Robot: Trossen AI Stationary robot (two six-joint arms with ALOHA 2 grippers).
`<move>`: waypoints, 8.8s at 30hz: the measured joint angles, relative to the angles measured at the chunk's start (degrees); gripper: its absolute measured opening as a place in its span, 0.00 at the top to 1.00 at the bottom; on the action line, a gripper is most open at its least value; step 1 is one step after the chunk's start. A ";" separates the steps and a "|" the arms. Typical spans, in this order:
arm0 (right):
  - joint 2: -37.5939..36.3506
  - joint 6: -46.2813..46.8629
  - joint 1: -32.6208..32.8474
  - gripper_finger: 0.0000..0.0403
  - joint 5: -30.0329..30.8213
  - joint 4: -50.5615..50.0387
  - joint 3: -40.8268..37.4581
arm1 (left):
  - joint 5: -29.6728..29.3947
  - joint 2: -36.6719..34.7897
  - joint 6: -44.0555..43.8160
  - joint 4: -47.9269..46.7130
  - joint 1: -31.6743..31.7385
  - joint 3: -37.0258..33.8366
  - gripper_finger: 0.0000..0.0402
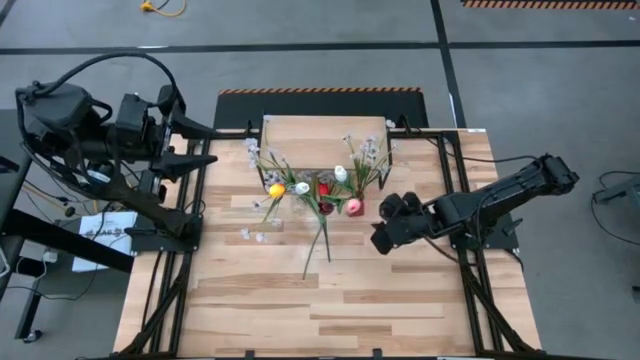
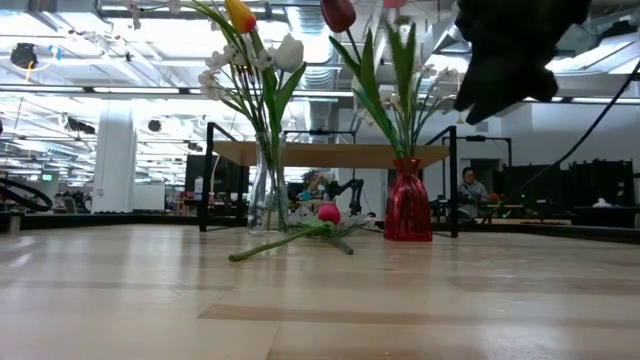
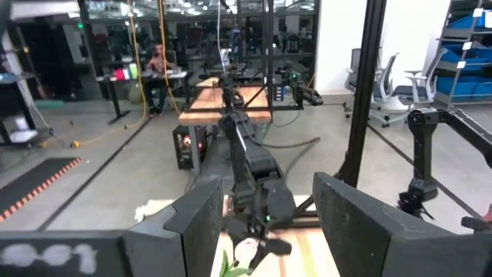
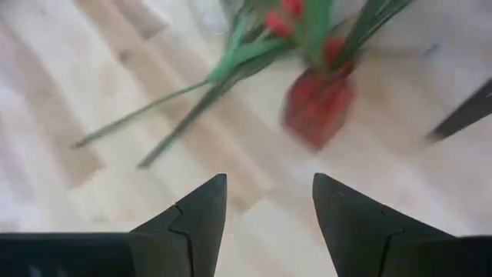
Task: Pick and place flowers into a vace then onto a shelf
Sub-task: Put the red flower into the transparent vase
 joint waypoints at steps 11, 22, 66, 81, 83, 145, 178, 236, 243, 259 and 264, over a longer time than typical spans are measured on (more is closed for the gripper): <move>6.77 25.54 14.22 0.54 2.69 3.40 0.02 | 1.74 -1.78 -2.92 -8.71 -0.04 -0.02 0.52; 27.31 40.28 17.22 0.54 21.37 36.90 0.10 | 2.25 -4.17 -1.88 -13.01 -0.04 0.00 0.52; 56.76 37.72 4.71 0.54 10.10 22.89 32.50 | 6.78 -9.35 -1.04 -20.80 -0.02 0.00 0.52; 56.61 45.53 3.41 0.97 6.44 17.58 32.38 | 7.80 -9.37 -1.08 -20.76 -0.02 0.00 0.52; 56.65 45.95 3.50 0.99 6.49 17.27 32.37 | 7.80 -9.37 -1.04 -20.77 -0.02 0.00 0.52; 62.61 52.70 1.85 1.00 3.49 16.25 39.83 | 9.66 -9.37 -0.47 -21.85 -0.02 0.00 0.52; 63.19 48.90 11.59 1.00 -2.68 -29.12 68.76 | 8.97 -9.20 -1.19 -21.57 -0.02 0.00 0.52; 49.00 9.60 23.84 0.70 -17.92 -49.99 81.61 | 16.54 -2.18 -5.72 -15.14 -0.04 -0.02 0.52; 58.19 12.59 24.14 0.54 -19.79 -49.82 81.57 | 16.57 -2.16 -5.67 -15.14 -0.04 -0.02 0.52; 70.43 18.10 22.36 0.64 -24.44 -49.82 81.61 | 19.80 -2.07 -6.13 -15.61 0.00 -0.02 0.52; 70.77 14.15 22.08 0.62 -27.02 -49.83 81.59 | 19.83 -2.07 -6.13 -16.62 -0.01 -0.02 0.52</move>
